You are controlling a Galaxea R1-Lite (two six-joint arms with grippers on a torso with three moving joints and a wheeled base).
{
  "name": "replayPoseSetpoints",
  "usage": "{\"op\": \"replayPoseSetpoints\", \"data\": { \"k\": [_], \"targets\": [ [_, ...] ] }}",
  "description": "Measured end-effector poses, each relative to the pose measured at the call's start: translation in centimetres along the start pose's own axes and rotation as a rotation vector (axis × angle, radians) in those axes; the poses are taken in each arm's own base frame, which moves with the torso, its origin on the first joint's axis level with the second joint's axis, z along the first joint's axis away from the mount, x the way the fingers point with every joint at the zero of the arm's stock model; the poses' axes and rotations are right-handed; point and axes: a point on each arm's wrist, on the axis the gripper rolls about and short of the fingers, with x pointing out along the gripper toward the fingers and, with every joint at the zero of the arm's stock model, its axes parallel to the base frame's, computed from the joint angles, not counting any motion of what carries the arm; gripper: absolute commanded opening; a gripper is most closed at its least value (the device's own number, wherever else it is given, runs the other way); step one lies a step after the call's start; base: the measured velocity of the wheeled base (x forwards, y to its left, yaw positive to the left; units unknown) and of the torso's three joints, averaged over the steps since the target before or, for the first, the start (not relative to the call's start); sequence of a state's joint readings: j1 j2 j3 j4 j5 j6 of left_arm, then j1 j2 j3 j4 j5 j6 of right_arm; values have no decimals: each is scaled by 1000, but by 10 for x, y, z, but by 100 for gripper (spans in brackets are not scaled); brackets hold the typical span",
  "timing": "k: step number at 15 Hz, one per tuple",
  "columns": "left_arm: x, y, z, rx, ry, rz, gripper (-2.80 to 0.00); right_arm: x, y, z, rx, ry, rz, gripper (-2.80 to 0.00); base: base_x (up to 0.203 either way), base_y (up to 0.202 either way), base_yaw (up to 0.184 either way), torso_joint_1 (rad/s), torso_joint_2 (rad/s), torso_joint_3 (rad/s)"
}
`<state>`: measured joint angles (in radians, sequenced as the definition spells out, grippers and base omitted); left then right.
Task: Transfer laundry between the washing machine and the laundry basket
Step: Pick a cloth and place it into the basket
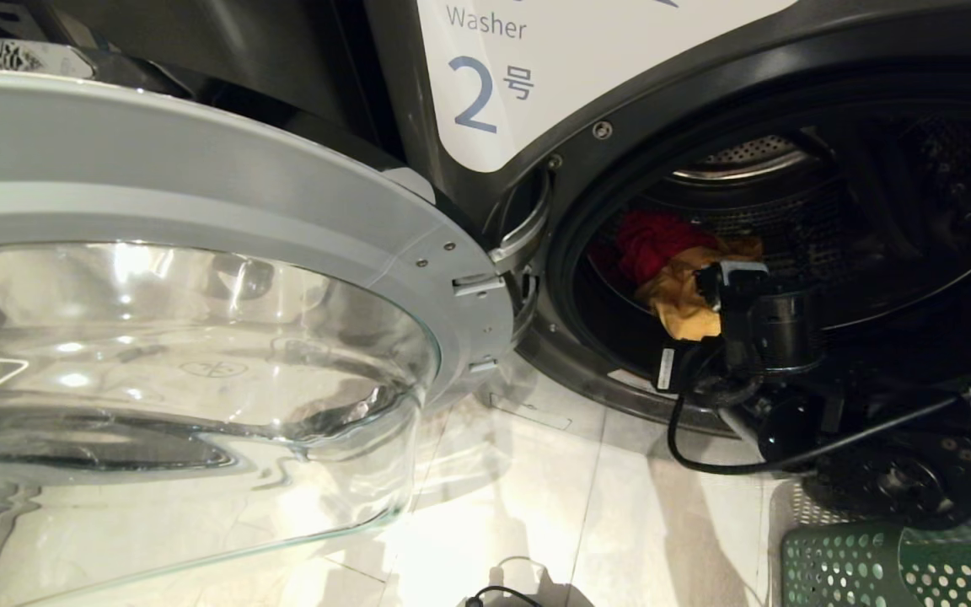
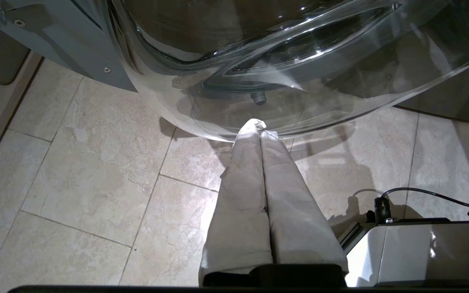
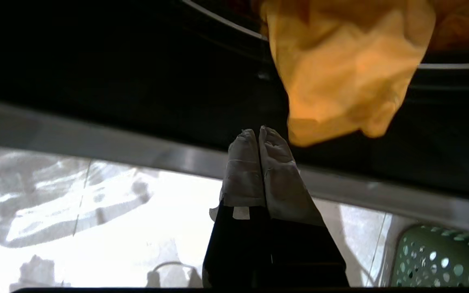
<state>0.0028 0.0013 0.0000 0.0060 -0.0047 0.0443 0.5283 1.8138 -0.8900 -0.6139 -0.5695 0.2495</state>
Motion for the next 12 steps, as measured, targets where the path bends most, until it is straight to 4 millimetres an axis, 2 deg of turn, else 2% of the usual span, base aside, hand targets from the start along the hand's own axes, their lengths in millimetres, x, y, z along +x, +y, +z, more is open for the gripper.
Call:
{"op": "replayPoseSetpoints", "data": {
  "k": [5,12],
  "targets": [
    [0,0,0,-16,-1,2,-280,35,-12,13,-13,-32,-78,0,0,0,0,0,0,0],
    [0,0,0,-34,-4,2,-280,69,-37,25,-1,-63,-167,0,0,0,0,0,0,0]
  ]
}}
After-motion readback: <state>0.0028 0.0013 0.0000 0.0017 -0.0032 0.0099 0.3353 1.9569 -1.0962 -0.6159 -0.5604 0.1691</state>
